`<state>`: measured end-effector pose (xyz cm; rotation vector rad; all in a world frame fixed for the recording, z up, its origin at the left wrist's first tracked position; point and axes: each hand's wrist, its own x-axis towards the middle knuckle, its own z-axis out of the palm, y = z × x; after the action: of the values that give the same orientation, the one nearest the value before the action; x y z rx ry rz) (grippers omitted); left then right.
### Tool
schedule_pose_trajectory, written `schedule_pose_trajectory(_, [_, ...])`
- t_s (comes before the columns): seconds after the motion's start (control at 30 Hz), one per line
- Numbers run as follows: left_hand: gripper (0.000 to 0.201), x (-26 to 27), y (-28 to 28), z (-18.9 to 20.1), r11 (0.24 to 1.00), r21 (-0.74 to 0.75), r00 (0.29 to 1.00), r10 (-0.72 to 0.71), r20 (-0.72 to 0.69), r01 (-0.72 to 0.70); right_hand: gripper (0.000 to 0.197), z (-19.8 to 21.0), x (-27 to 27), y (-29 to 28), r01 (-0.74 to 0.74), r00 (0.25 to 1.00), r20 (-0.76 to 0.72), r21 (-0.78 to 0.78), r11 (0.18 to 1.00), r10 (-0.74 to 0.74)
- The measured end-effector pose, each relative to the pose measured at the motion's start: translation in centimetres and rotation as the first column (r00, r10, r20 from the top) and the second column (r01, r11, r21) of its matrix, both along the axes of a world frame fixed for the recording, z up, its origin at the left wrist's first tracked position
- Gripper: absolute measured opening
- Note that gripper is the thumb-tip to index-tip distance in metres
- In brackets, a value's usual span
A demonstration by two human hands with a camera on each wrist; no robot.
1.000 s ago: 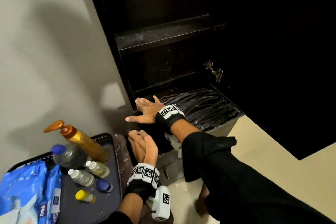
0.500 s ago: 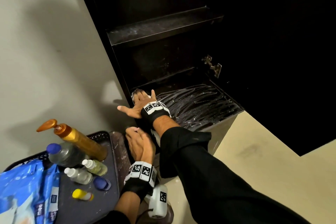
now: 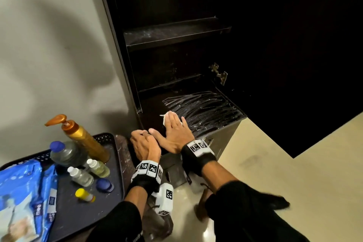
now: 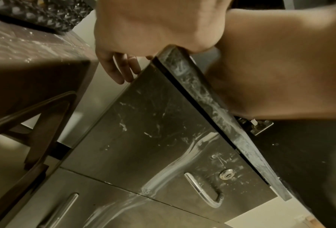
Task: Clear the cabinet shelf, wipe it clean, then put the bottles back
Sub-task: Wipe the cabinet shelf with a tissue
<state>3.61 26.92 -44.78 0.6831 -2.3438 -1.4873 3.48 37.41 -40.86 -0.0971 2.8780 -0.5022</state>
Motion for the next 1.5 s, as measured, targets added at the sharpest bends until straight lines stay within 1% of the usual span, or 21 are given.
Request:
schedule_pose_trajectory(0.1, [0.022, 0.1, 0.1, -0.1, 1.000, 0.000, 1.000, 0.005, -0.013, -0.005, 0.110, -0.8, 4.5, 1.7, 0.004, 0.995, -0.097, 0.047, 0.999, 0.000])
schedule_pose_trajectory(0.17, [0.020, 0.1, 0.3, 0.2, 1.000, 0.017, 1.000, 0.021, 0.019, -0.021, 0.107, -1.2, 6.8, 2.2, 0.003, 0.990, -0.144, 0.094, 0.996, 0.011])
schedule_pose_trajectory(0.27, [0.020, -0.1, 0.3, 0.4, 0.999, 0.042, 0.998, 0.033, 0.047, -0.035, 0.100, -1.6, 9.2, 2.4, 0.003, 0.985, -0.169, 0.128, 0.992, 0.019])
schedule_pose_trajectory(0.37, [0.020, -0.1, 0.2, 0.1, 0.999, 0.045, 0.999, 0.025, 0.044, -0.027, 0.089, -2.0, 11.0, 2.6, -0.038, 0.982, -0.181, 0.105, 0.994, 0.056])
schedule_pose_trajectory(0.5, [0.019, -0.3, 0.2, -0.2, 0.998, 0.061, 0.999, 0.025, 0.040, -0.027, 0.076, -2.0, 12.8, 2.3, -0.150, 0.964, -0.217, 0.044, 0.988, 0.156])
schedule_pose_trajectory(0.57, [0.018, -0.2, 0.2, -0.3, 0.996, 0.082, 0.999, 0.031, 0.038, -0.034, 0.072, -1.7, 12.2, 2.3, -0.222, 0.951, -0.210, 0.039, 0.974, 0.225])
schedule_pose_trajectory(0.67, [0.018, -0.2, 0.1, -0.6, 0.995, 0.100, 1.000, 0.013, 0.000, -0.013, 0.072, -1.2, 8.8, 2.1, -0.331, 0.921, -0.185, 0.097, 0.939, 0.344])
schedule_pose_trajectory(0.73, [0.024, -0.3, 0.0, -0.7, 0.995, 0.101, 1.000, 0.005, -0.018, -0.003, 0.074, -1.3, 5.6, 1.8, -0.364, 0.907, -0.164, 0.153, 0.919, 0.387])
schedule_pose_trajectory(0.77, [0.028, -0.3, 0.0, -0.8, 0.995, 0.096, 1.000, 0.009, -0.028, -0.006, 0.076, -1.4, 4.2, 1.7, -0.361, 0.909, -0.157, 0.169, 0.917, 0.386])
schedule_pose_trajectory(0.83, [0.032, -0.2, 0.2, -0.8, 0.997, 0.075, 0.999, 0.017, -0.048, -0.013, 0.080, -1.5, 2.3, 1.6, -0.298, 0.934, -0.154, 0.167, 0.940, 0.323])
schedule_pose_trajectory(0.9, [0.029, -0.2, 0.1, -0.8, 0.999, 0.042, 0.998, 0.016, -0.057, -0.013, 0.084, -1.7, 2.0, 1.7, -0.177, 0.964, -0.179, 0.126, 0.976, 0.198])
schedule_pose_trajectory(1.0, [0.018, -0.4, 0.1, -0.7, 0.999, 0.045, 1.000, 0.027, -0.006, -0.026, 0.089, -2.3, 4.6, 2.3, -0.021, 0.977, -0.211, 0.098, 0.995, 0.041])
schedule_pose_trajectory(1.1, [0.016, -0.4, 0.1, -0.5, 0.998, 0.060, 0.999, 0.028, 0.018, -0.029, 0.089, -2.5, 8.6, 3.0, 0.041, 0.974, -0.226, 0.094, 0.995, -0.019])
schedule_pose_trajectory(1.17, [0.018, -0.4, 0.0, -0.4, 0.997, 0.071, 1.000, 0.026, 0.017, -0.027, 0.085, -2.2, 10.7, 2.8, 0.014, 0.978, -0.207, 0.079, 0.997, 0.003])
schedule_pose_trajectory(1.27, [0.019, -0.3, 0.0, -0.4, 0.996, 0.092, 1.000, 0.020, 0.020, -0.022, 0.076, -1.9, 11.7, 2.0, -0.100, 0.976, -0.187, 0.061, 0.993, 0.109])
schedule_pose_trajectory(1.37, [0.018, -0.3, 0.0, -0.4, 0.994, 0.107, 1.000, 0.003, 0.004, -0.004, 0.070, -1.3, 9.4, 1.8, -0.190, 0.966, -0.172, 0.035, 0.981, 0.193])
schedule_pose_trajectory(1.43, [0.020, -0.2, 0.0, -0.3, 0.996, 0.092, 1.000, -0.010, -0.009, 0.011, 0.068, -0.9, 6.7, 1.4, -0.211, 0.962, -0.166, 0.051, 0.976, 0.216])
schedule_pose_trajectory(1.5, [0.023, -0.1, -0.1, -0.3, 0.998, 0.059, 1.000, -0.015, -0.024, 0.017, 0.067, -0.5, 3.3, 0.9, -0.210, 0.968, -0.124, 0.065, 0.976, 0.216])
